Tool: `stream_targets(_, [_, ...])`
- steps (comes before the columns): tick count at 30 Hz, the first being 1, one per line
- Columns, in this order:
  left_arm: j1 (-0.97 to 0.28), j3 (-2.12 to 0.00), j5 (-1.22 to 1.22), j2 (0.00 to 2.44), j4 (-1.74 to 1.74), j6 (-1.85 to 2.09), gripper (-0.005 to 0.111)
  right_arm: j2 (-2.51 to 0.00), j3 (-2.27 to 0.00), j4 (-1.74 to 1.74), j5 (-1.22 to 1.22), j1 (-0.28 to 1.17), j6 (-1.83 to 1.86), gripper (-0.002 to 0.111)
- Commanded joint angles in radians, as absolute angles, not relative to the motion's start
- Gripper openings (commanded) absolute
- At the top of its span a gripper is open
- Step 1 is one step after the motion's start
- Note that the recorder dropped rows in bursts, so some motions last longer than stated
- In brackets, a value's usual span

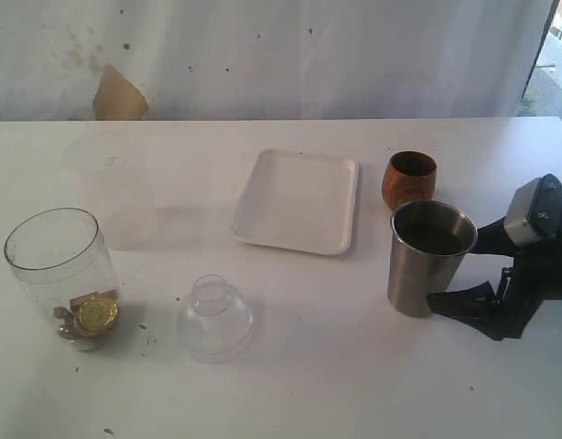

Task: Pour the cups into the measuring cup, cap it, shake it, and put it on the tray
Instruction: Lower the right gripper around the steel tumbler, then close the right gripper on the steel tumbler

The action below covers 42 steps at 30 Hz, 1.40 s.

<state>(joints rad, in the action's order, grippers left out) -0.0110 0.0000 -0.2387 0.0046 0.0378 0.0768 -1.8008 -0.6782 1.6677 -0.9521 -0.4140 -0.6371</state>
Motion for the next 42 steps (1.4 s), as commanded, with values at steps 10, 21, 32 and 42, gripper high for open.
stream_targets(10, [-0.012, 0.000, -0.233, 0.000, 0.041, 0.073, 0.000, -1.971, -0.678, 1.491, -1.153, -0.419, -0.365, 0.105])
stream_targets(21, [-0.012, 0.000, -0.233, 0.000, 0.041, 0.073, 0.000, -2.043, -0.678, 1.392, -1.221, -0.409, -0.311, 0.105])
stream_targets(32, [-0.012, 0.000, -0.233, 0.000, 0.041, 0.073, 0.000, -2.087, -0.712, 1.343, -1.221, -0.330, -0.270, 0.105])
stream_targets(42, [-0.012, 0.000, -0.233, 0.000, 0.041, 0.073, 0.000, -2.087, -0.727, 1.305, -1.221, -0.326, -0.275, 0.105])
